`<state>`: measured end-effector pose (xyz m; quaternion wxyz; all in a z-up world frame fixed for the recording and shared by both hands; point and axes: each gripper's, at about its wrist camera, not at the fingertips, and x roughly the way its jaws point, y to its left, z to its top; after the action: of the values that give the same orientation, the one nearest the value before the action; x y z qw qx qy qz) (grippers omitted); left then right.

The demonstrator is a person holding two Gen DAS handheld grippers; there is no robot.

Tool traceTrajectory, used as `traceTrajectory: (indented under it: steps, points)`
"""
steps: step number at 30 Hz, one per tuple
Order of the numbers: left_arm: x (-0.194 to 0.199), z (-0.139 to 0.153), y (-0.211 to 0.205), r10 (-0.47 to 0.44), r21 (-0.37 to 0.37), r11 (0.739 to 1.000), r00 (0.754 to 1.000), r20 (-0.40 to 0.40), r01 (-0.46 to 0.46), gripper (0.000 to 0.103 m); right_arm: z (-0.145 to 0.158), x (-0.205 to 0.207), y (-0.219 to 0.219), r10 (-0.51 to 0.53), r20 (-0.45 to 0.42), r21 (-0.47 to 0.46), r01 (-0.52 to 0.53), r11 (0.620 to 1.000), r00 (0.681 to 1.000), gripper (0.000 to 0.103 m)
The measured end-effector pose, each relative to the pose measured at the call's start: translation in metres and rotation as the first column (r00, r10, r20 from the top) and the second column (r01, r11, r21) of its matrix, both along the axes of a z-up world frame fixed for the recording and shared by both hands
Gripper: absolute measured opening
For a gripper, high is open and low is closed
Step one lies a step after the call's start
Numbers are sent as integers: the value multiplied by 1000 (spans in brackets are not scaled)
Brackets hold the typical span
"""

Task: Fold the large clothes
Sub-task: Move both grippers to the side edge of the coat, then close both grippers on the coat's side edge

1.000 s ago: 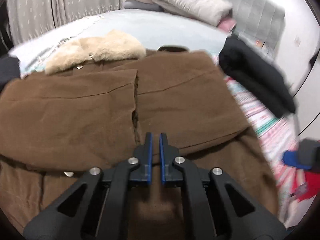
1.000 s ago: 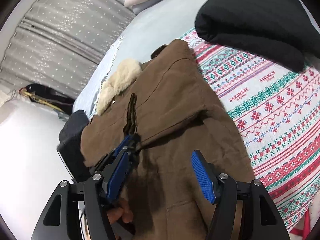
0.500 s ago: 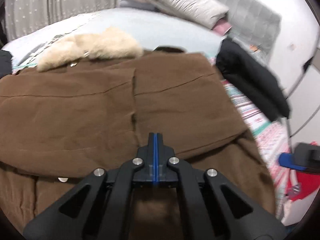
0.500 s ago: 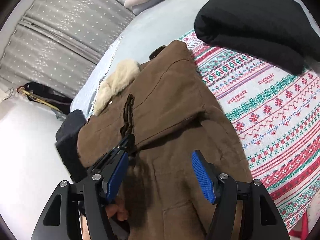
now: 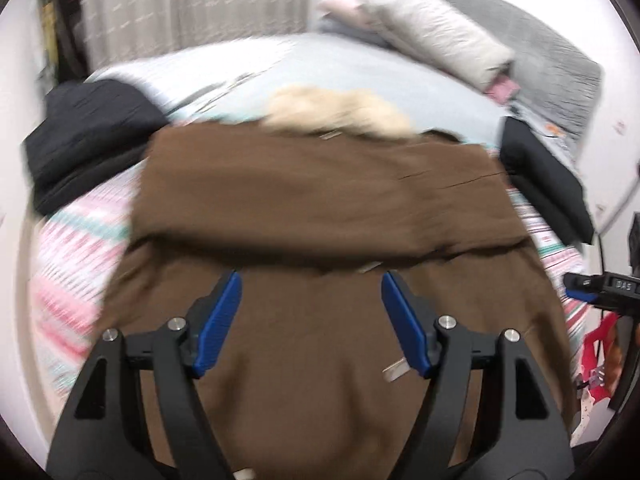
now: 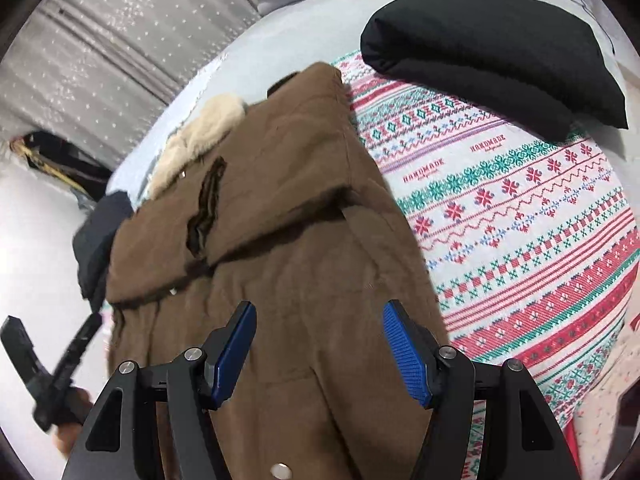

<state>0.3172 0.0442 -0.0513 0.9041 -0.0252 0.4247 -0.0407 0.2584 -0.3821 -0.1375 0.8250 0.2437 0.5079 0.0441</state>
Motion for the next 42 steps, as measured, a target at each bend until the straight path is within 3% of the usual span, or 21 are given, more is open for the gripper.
traceTrajectory:
  steps: [2,7,9,16,18,21,29,31,34,38,40,42]
  points:
    - [-14,-11,40,77,4,997,996,-43,-77,73,-9,-3,0,12,-24,-14,-12,1000,1000,67]
    - [-59,-38,128,228,-108,964,964,-138,-244,73,-30,-14,-5,5,-74,3,-5,1000,997,67]
    - [-71,-42,145,242,-154,953,960,-143,-263,73,-34,-20,-5,7,-69,13,-6,1000,998,67]
    - [-99,-54,168,230,-120,960,959,-166,-251,73,-28,-48,-17,-16,-37,30,17,999,999,67]
    - [-106,-63,173,212,-144,959,955,-208,-244,73,-37,-57,-22,-32,-69,47,35,998,997,67]
    - [-127,-80,181,221,-187,941,930,-293,-283,73,-46,-79,-32,-44,-92,107,54,993,995,67]
    - [-166,-84,173,189,-216,945,950,-249,-244,73,-55,-146,-52,-70,-99,216,90,972,993,67]
    - [-170,-84,175,194,-264,929,948,-252,-260,73,-60,-158,-53,-69,-97,254,92,963,993,67]
    - [-187,-87,182,201,-365,884,943,-266,-291,73,-66,-182,-57,-88,-96,309,114,944,991,67]
    - [-206,-89,184,213,-426,851,943,-254,-308,57,-78,-214,-53,-119,-119,363,155,919,986,67]
    - [-211,-86,180,212,-440,848,950,-230,-296,42,-82,-220,-39,-76,-124,359,117,926,989,67]
    - [-214,-83,175,210,-429,858,956,-206,-281,33,-79,-225,-25,-48,-103,313,78,946,994,65]
